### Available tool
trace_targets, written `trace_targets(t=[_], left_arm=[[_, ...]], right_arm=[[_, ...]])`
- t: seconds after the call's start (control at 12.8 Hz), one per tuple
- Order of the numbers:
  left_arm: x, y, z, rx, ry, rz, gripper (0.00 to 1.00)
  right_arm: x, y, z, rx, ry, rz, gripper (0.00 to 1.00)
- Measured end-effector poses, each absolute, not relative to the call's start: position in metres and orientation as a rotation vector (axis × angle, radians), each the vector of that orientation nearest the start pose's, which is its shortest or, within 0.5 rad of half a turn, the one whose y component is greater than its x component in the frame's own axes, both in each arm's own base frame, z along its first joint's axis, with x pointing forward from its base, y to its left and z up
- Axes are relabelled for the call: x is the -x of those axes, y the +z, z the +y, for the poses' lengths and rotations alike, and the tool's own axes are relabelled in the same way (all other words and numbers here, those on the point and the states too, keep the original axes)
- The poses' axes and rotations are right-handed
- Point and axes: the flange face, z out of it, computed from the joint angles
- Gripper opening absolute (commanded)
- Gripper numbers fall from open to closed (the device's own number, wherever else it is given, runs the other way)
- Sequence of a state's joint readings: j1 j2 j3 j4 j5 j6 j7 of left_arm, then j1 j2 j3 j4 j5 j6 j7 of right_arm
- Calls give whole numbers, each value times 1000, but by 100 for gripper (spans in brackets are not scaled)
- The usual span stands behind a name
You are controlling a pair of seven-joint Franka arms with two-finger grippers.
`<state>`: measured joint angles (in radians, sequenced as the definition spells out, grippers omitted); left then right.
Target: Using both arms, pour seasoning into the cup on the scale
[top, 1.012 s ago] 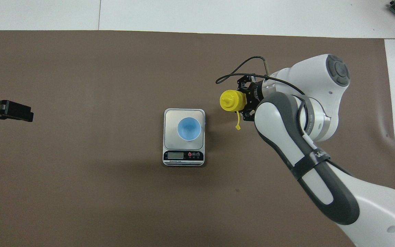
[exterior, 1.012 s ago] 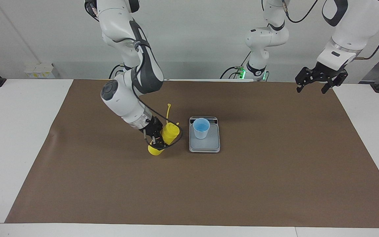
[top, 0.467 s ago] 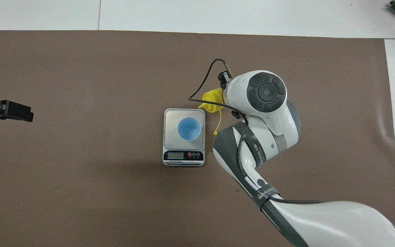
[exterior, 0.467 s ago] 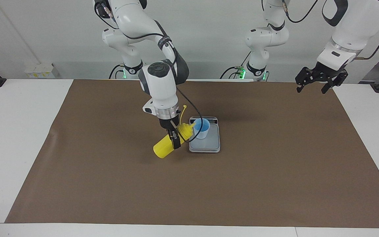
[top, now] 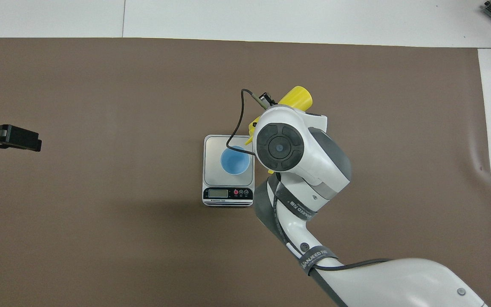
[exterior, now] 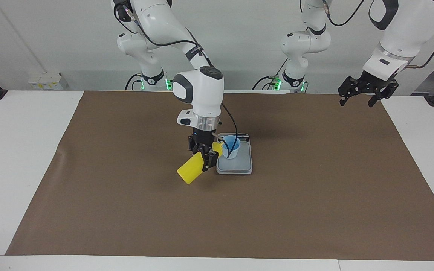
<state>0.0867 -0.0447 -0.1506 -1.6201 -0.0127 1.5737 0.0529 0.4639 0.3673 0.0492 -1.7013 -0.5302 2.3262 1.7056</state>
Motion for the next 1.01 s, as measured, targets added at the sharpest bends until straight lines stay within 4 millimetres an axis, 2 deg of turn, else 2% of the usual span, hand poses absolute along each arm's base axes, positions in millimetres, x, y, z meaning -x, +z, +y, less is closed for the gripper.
trace_targets(t=[0.47,0.78,1.01], left_arm=[[-539,626,-38,3142,4,183,100],[-539,626,-38,3142,4,183,100],[-539,626,-38,3142,4,183,100]], right_arm=[[-590,411,338,2801,-1117,1039,0],[-569,407,356,2780,-1367,872,0],[-557,400,371,2716,-1473,831,0]])
